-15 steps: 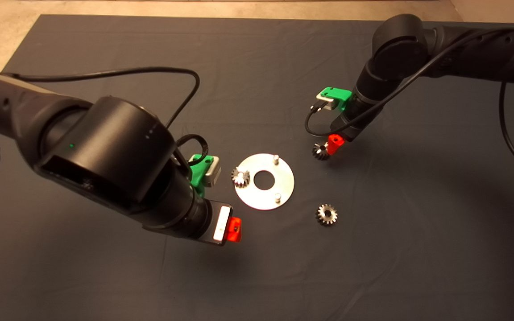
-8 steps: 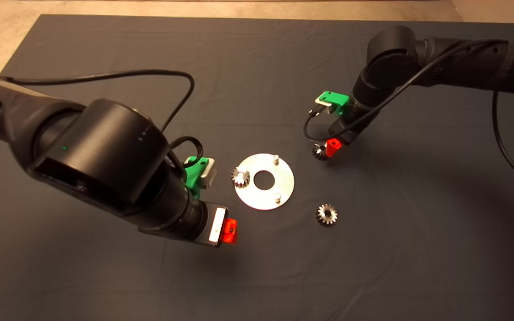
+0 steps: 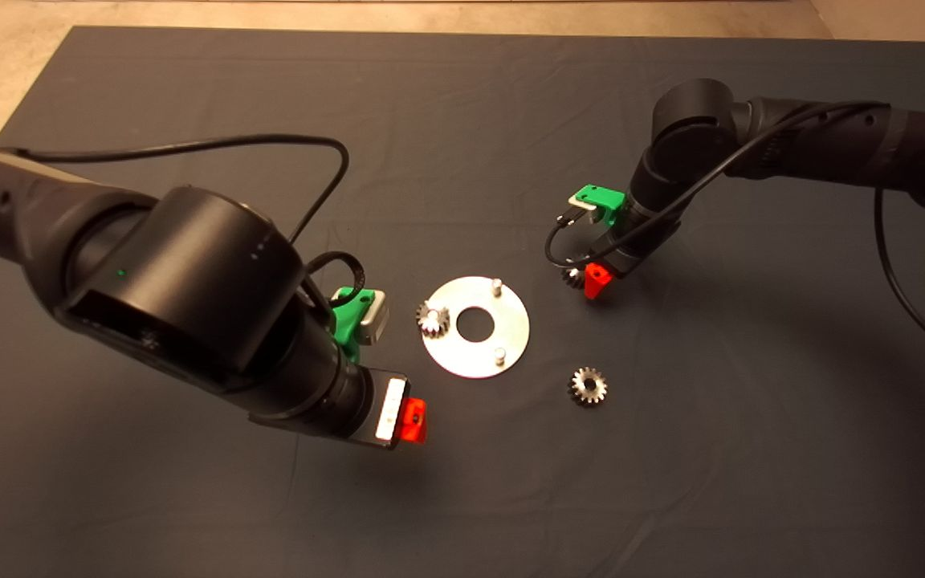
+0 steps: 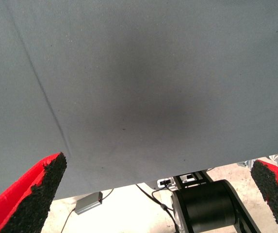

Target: Install three planetary gears onto the carrier pins

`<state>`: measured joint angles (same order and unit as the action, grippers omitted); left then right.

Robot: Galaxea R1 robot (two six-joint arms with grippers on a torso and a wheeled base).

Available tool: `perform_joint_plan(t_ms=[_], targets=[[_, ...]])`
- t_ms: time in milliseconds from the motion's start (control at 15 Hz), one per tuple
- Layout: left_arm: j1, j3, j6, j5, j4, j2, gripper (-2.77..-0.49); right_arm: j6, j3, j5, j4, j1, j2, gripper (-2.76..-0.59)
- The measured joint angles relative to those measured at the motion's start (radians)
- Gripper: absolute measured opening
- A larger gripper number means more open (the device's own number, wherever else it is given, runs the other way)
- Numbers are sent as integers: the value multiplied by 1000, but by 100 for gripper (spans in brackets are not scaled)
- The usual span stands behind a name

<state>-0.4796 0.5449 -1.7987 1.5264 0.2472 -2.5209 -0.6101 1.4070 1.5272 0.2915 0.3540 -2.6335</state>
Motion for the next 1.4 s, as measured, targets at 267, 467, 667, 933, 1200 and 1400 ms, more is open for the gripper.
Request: perform_joint_plan(t_ms=[267,467,667,933,1200,1400], targets=[[11,0,0,0,0,0,-51,-25,8,0,-1,0,-22,-61],[14,0,0,0,0,0,-51,-35,21,-1,-1,0,-48,-61],[14,0,0,0,0,0,-51,-46,30,-1,-1,0,-57,-61],[14,0,0,0,0,0,-51,-54,44,0,-2,0,-57,-61],[14,0,0,0,0,0,-51,-87,66,0,-7,0,-45,-61],[14,0,0,0,0,-1,-51,-98,85,0,-38,0,-39,-61]])
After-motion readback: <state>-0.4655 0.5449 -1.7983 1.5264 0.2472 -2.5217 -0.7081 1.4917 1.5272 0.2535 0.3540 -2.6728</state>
